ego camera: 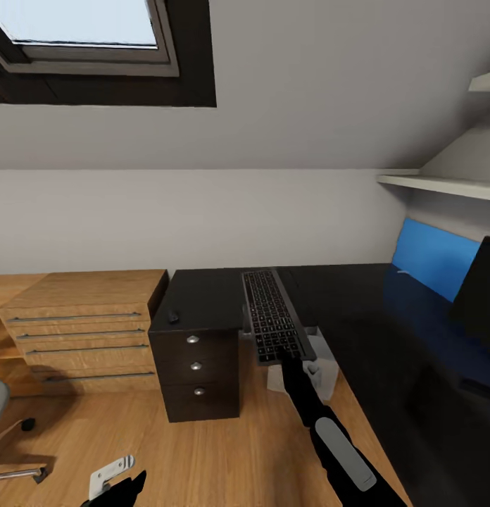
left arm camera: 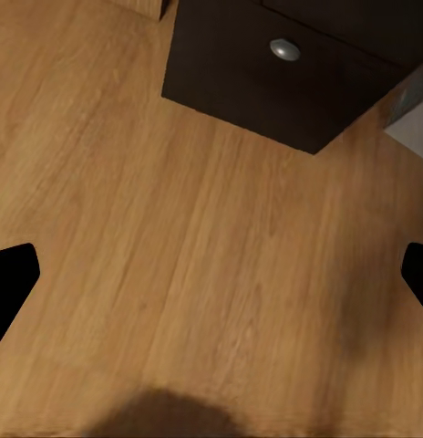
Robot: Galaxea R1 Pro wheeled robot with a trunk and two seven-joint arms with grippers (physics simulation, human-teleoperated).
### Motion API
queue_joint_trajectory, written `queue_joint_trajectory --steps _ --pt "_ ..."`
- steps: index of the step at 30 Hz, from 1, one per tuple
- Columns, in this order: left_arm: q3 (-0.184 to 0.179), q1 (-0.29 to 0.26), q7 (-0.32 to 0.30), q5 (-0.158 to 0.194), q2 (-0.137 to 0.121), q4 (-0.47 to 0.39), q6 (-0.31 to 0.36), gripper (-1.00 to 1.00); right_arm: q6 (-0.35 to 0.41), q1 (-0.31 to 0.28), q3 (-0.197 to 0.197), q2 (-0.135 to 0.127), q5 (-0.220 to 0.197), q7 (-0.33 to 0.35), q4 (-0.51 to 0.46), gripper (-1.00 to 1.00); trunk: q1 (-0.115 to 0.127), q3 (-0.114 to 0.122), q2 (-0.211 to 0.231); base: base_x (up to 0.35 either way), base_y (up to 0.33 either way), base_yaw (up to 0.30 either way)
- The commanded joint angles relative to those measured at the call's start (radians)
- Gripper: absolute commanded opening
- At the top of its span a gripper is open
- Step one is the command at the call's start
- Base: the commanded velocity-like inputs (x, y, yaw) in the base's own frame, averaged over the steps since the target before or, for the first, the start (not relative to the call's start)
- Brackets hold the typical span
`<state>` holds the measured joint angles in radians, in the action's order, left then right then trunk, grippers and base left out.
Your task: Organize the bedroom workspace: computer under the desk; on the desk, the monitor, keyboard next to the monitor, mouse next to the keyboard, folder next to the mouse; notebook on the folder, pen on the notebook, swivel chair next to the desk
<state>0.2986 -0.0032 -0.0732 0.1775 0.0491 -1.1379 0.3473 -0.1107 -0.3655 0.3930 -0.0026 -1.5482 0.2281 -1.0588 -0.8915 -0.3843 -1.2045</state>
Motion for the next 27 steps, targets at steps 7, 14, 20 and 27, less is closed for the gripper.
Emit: queue_joint_trajectory --steps 7,14,20,27 --pt "0.004 -0.001 -0.005 0.007 0.000 -0.002 0.007 1.00 -0.003 -0.001 0.001 -0.002 -0.012 0.010 0.002 -1.00 0.028 0.018 0.049 -0.334 -0.081 -0.057" --pt "0.004 -0.001 -0.005 0.007 0.000 -0.002 0.007 1.00 -0.001 -0.001 0.001 -0.003 -0.012 0.010 0.002 -1.00 0.054 0.040 0.098 -0.334 -0.162 -0.004" --pt "0.005 -0.001 -0.005 0.007 0.000 -0.003 0.007 1.00 0.000 -0.001 0.003 -0.004 -0.012 0.011 0.002 -1.00 0.077 0.059 0.140 -0.333 -0.144 0.000" --pt "0.005 -0.001 -0.005 0.007 0.000 -0.003 0.007 1.00 0.000 -0.001 0.001 -0.004 -0.011 0.011 0.002 -1.00 0.104 0.081 0.189 -0.333 -0.139 0.000"
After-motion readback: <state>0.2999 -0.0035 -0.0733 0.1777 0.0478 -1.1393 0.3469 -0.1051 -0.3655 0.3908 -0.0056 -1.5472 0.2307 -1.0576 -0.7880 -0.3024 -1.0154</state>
